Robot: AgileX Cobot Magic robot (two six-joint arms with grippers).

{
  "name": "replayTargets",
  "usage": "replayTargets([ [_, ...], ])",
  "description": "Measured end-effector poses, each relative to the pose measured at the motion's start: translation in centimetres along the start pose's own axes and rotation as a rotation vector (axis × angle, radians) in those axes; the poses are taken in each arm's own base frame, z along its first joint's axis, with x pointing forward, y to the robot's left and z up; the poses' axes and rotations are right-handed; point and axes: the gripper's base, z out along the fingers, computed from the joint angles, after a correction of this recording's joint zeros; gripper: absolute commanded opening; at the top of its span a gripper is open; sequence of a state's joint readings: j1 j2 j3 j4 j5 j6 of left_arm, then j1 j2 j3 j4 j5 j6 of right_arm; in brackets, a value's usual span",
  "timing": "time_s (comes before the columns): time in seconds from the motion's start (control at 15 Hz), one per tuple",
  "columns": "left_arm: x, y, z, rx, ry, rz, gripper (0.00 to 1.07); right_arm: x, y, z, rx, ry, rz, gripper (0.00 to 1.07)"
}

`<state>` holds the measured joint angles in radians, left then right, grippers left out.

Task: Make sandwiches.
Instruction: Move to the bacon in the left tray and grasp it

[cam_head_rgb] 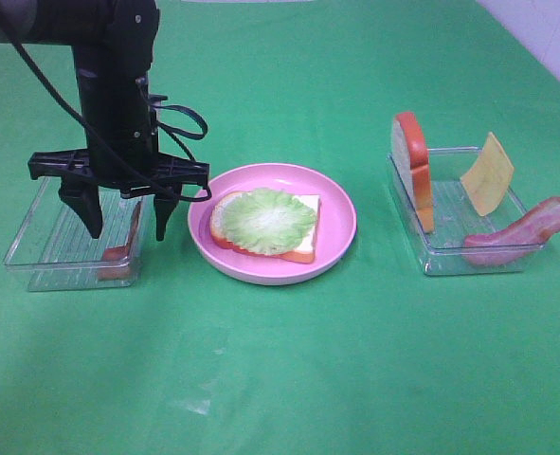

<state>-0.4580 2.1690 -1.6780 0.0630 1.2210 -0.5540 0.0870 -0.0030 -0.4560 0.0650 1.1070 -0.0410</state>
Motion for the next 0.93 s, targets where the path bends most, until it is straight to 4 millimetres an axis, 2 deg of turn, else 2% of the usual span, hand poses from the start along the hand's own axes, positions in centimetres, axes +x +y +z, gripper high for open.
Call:
replayTargets([
  [0.27,0.0,0.0,0.0,0.0,0.0,0.0,0.35,0.0,0.0,0.0,0.0,0.0,0.0,0.93],
  [0.33,0.0,0.0,0.0,0.0,0.0,0.0,0.22,0.0,0.0,0.0,0.0,0.0,0.0,0.93],
  [0.53,-0.22,-0.11,-0.39,0.008,-0.014,-0.001,0.03,0.0,0.0,0.0,0.0,0.0,0.0,0.93],
  [0.6,-0.35,-0.16,-0.61,0.013,-0.022,-0.001,0.0,0.0,0.0,0.0,0.0,0.0,0.0,0.93],
  [0.93,-0.46,-0.21,-0.81,0.017,-0.028,-0.004,0.0,0.0,0.0,0.0,0.0,0.0,0.0,0.93],
])
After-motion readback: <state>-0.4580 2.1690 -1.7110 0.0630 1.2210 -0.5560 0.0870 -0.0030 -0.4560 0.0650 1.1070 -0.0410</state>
